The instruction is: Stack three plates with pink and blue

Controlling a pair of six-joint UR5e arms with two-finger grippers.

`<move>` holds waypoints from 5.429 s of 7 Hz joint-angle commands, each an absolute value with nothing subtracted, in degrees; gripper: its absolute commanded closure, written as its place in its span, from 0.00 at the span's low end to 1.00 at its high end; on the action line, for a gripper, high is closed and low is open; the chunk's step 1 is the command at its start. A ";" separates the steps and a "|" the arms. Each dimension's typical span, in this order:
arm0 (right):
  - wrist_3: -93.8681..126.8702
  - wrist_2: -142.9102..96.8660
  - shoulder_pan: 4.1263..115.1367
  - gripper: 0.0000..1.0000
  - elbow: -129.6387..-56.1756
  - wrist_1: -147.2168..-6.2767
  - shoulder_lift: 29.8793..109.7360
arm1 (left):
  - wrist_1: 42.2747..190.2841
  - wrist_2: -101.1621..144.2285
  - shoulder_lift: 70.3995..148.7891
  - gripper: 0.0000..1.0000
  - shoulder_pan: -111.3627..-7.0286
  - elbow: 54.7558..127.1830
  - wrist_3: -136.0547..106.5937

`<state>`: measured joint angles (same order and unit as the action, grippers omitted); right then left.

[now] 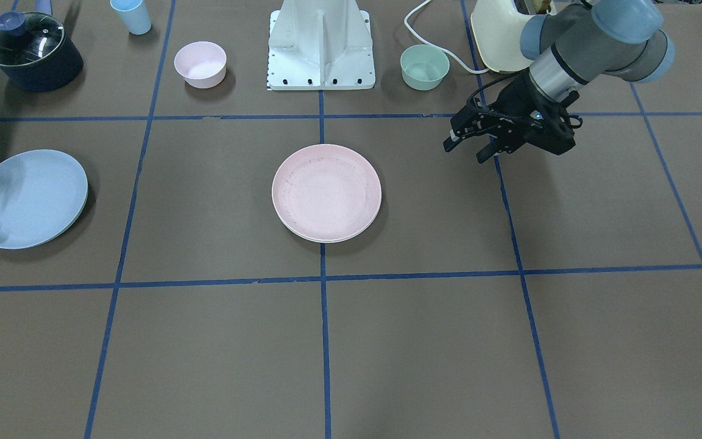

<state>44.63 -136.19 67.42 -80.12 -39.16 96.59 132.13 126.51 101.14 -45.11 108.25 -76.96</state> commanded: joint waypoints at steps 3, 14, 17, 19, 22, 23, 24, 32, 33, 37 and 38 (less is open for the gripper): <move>44.74 -137.20 66.36 0.77 -79.80 -39.11 96.77 | 132.10 126.39 100.64 0.13 -45.09 108.28 -76.99; 81.04 -140.32 56.91 1.00 -94.46 -37.71 84.41 | 132.45 126.56 95.90 0.12 -45.61 111.18 -72.45; 95.43 -122.82 38.28 1.00 -98.52 -43.03 75.44 | 132.54 126.47 95.10 0.12 -46.32 111.18 -72.07; 95.54 -115.43 30.18 1.00 -103.08 -58.97 69.74 | 132.54 126.30 95.01 0.09 -46.23 111.18 -72.16; 95.54 -109.87 26.11 1.00 -103.71 -61.17 67.51 | 132.54 126.12 94.92 0.08 -46.23 110.66 -72.16; 95.80 -109.34 26.10 1.00 -103.10 -61.26 66.80 | 132.54 125.95 94.92 0.08 -46.14 110.48 -72.16; 95.89 -108.12 26.10 1.00 -102.49 -61.35 65.93 | 132.54 125.77 94.92 0.08 -46.14 110.30 -72.16; 95.71 -107.14 27.68 0.00 -102.92 -63.54 66.27 | 132.54 125.60 94.92 0.05 -45.97 110.30 -72.25; 95.63 -107.23 28.56 0.00 -102.92 -63.54 66.62 | 132.54 125.60 94.92 0.05 -45.97 110.30 -72.25; 85.85 -115.71 40.03 0.00 -105.55 -63.19 78.45 | 132.54 125.95 91.78 0.04 -48.85 110.83 -61.31; 76.38 -119.75 45.56 0.00 -105.30 -63.02 83.36 | 132.45 126.03 88.54 0.02 -51.39 110.40 -51.51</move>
<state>86.24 -114.90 39.41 -105.17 -63.20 77.79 132.53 125.92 91.71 -48.71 110.68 -61.23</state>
